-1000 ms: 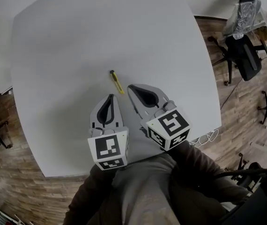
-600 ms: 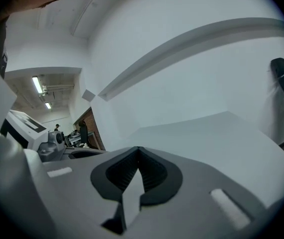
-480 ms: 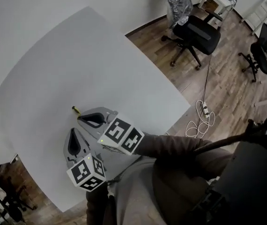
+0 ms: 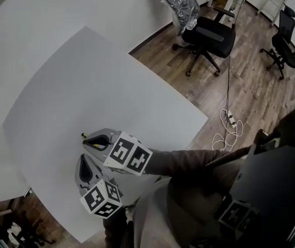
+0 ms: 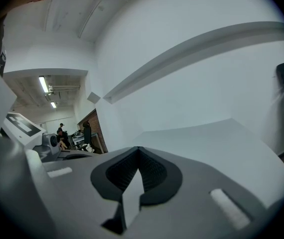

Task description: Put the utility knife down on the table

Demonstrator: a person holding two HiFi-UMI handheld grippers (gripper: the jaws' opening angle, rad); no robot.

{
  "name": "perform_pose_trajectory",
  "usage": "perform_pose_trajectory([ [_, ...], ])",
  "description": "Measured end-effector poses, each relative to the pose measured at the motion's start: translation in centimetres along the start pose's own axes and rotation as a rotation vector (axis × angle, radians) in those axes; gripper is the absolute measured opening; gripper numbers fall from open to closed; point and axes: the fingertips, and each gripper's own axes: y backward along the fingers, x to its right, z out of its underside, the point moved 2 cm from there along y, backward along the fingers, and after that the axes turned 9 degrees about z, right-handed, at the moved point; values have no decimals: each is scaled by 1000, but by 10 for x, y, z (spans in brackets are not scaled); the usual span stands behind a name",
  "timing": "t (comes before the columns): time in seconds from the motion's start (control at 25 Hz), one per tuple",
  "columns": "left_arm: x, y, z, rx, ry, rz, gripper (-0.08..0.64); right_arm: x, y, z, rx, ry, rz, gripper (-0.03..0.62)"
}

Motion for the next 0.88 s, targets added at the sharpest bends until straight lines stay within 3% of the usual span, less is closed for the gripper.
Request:
perform_pose_trajectory([
  [0.88,-16,-7,15,-36,18,14,3,3,-24,15,-27,-30,17,2],
])
